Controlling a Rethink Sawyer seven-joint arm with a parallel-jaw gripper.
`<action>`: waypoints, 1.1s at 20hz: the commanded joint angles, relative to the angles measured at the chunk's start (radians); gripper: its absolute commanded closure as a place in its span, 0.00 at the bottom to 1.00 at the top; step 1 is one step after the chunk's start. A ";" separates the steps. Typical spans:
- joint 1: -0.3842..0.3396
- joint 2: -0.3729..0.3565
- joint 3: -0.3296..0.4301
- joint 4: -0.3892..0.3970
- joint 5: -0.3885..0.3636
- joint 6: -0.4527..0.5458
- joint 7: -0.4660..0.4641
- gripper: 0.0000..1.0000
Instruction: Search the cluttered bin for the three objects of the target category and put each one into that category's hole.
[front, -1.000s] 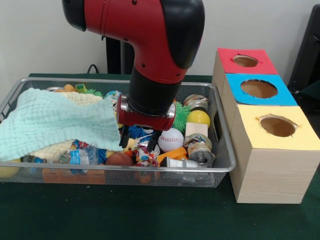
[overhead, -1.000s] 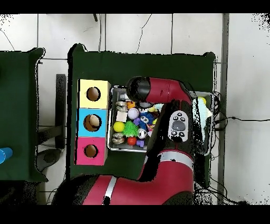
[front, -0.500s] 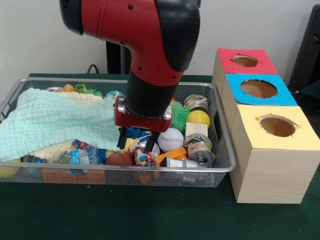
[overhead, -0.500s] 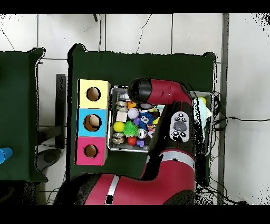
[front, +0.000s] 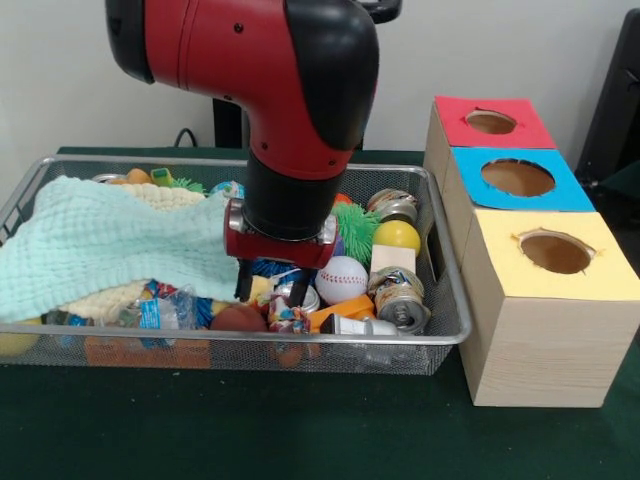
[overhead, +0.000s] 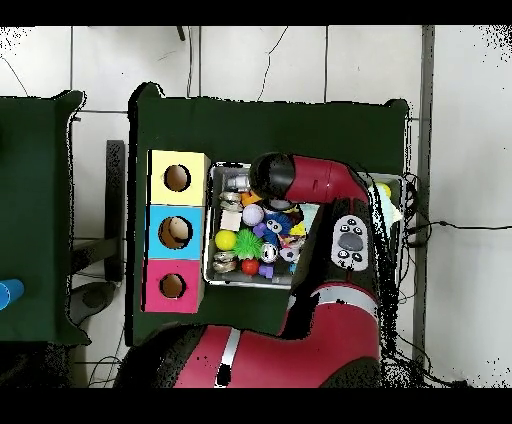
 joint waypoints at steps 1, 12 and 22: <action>-0.035 0.030 0.159 0.138 0.067 -0.006 0.104 0.00; -0.026 -0.047 0.201 0.210 0.122 0.000 0.109 0.00; -0.009 -0.022 0.162 0.176 0.084 -0.057 0.135 0.00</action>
